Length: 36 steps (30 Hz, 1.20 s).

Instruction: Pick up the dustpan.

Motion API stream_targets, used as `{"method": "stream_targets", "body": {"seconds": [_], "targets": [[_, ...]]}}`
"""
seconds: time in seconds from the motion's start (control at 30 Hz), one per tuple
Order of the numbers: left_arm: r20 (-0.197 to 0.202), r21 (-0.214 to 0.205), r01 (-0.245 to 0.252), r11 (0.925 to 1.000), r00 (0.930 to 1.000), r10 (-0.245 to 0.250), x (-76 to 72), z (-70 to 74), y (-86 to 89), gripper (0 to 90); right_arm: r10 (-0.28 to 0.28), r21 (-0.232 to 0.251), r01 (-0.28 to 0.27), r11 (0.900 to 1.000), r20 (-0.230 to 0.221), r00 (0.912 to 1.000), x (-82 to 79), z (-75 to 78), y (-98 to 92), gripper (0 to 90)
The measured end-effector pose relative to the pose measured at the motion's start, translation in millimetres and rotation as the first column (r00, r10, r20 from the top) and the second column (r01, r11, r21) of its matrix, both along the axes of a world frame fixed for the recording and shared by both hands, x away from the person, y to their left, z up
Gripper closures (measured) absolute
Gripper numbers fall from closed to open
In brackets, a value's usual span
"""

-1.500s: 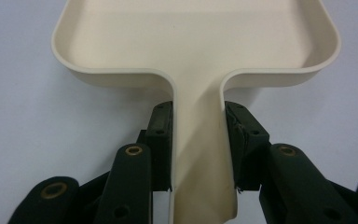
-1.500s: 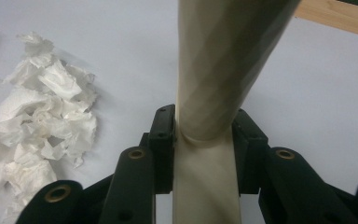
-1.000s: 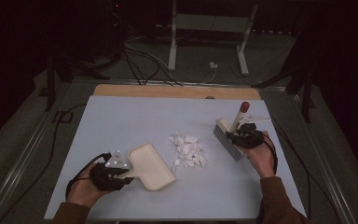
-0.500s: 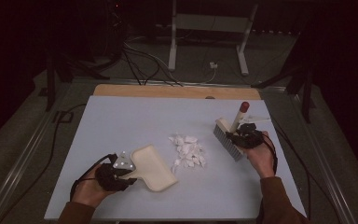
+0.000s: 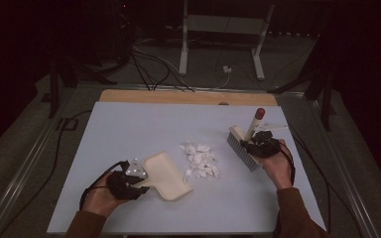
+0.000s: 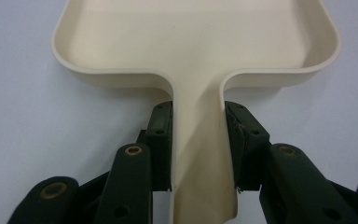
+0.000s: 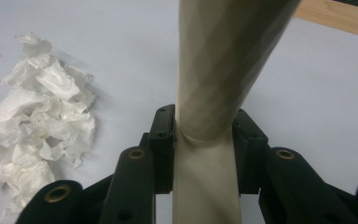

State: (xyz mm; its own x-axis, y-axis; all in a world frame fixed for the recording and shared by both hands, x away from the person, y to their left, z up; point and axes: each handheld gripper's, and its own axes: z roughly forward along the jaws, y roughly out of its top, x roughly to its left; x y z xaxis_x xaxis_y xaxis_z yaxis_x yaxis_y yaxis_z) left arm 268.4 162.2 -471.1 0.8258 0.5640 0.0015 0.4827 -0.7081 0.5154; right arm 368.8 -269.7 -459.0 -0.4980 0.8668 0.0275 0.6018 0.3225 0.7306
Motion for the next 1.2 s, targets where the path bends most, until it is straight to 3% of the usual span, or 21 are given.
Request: {"method": "stream_targets", "body": {"seconds": [0.57,0.83,1.2], "targets": [[-0.01,-0.004,0.0,1.0,0.9999,0.0,8.2,-2.5,-7.3,66.5,-0.011,-0.01,0.011,0.9999,0.008,0.9999,-0.2,0.1,2.8,67.0],[-0.02,-0.003,-0.003,1.0,0.9998,0.003,12.4,-4.1,-9.8,66.5,-0.016,0.038,0.016,0.9991,-0.006,0.9999,5.6,1.8,4.3,67.0],[-0.026,-0.004,-0.004,1.0,0.9997,0.003,15.6,-5.4,-10.5,66.5,0.064,0.062,-0.065,0.996,0.015,0.9978,17.8,10.4,20.1,67.0]]}}
